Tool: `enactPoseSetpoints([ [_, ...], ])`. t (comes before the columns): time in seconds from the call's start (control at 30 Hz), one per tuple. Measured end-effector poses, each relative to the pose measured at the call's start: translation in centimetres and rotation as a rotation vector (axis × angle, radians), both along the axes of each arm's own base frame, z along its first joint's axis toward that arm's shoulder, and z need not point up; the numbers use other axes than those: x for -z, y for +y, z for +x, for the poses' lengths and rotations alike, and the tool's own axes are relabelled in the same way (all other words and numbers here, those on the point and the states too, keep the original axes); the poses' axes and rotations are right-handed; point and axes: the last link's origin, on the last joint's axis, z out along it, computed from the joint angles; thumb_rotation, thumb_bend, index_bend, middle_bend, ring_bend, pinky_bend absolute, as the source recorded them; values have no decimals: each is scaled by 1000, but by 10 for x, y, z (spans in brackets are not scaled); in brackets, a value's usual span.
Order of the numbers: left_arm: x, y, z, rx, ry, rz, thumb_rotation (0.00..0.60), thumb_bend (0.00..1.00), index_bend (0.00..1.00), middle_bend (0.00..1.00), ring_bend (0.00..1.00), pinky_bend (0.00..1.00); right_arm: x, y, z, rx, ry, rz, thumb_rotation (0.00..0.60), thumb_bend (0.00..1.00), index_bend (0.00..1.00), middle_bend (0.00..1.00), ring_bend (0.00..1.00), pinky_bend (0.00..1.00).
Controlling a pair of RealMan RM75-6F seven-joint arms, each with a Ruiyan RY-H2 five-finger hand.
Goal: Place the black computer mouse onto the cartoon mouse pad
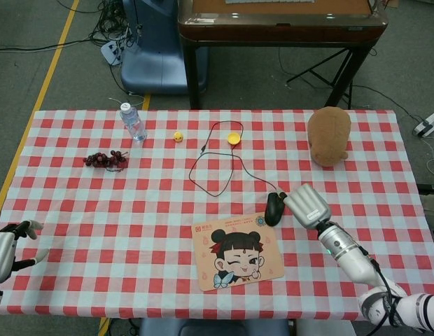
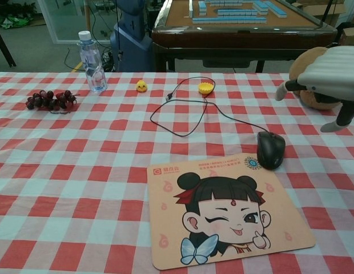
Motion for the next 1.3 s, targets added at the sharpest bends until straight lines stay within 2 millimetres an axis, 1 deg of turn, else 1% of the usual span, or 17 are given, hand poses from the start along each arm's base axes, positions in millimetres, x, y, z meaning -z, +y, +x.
enactPoseSetpoints([
  [0.17,-1,0,-1,-1,-1,3,600,98,516,535,486,632,13,-8,1,-21,67,21,600,0,220,1000,941,1000],
  [0.67,0,0,-1,-2,3,-4,600,98,516,535,485,632,47,-12,-8,-42,110,63,600,0,220,1000,941,1000],
  [0.93,0,0,-1,-5,-1,-4,600,98,516,535,485,632,58,-17,-10,-33,131,64,600,0,220,1000,940,1000],
  [1.3,-1,1,-2,-10,-6,0,600,98,516,534,486,632,74,-18,-9,-30,154,79,600,0,220,1000,940,1000],
])
